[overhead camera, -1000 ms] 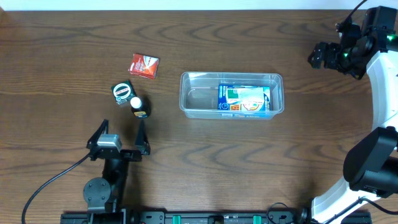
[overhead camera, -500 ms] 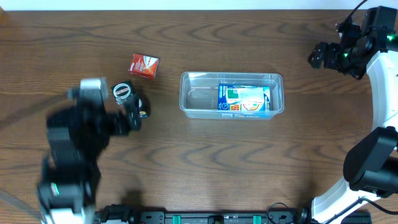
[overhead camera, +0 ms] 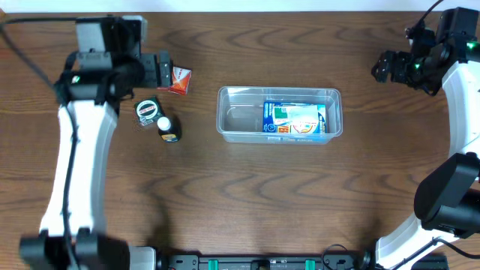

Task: Pack container
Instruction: 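Move the left gripper toward the brown bottle and tin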

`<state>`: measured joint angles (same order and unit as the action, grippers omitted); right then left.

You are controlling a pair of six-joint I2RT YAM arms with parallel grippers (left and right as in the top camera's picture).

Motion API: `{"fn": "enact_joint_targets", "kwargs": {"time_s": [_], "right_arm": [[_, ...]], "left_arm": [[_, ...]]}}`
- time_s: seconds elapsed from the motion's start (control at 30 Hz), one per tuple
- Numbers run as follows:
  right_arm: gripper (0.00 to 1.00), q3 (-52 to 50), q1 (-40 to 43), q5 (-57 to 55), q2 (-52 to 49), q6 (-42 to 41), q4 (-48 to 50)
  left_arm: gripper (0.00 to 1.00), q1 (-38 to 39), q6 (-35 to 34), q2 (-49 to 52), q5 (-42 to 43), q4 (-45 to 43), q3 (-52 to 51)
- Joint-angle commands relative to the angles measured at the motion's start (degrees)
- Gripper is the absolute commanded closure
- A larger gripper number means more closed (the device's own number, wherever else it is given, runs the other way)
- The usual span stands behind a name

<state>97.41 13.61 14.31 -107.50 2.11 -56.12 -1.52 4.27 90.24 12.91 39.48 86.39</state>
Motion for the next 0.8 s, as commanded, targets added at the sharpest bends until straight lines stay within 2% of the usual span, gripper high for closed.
{"fn": "enact_joint_targets", "kwargs": {"time_s": [0.0, 0.33, 0.77], "right_arm": [[0.01, 0.2, 0.3, 0.0, -0.1, -0.4, -0.1], [0.01, 0.2, 0.3, 0.0, -0.1, -0.4, -0.1], [0.01, 0.2, 0.3, 0.0, -0.1, -0.4, -0.1]], "left_arm": [[0.02, -0.7, -0.2, 4.1, -0.5, -3.4, 1.2], [0.02, -0.7, 0.9, 15.7, -0.5, -14.0, 1.2], [0.02, 0.9, 11.6, 25.7, -0.6, -16.7, 1.2]]}}
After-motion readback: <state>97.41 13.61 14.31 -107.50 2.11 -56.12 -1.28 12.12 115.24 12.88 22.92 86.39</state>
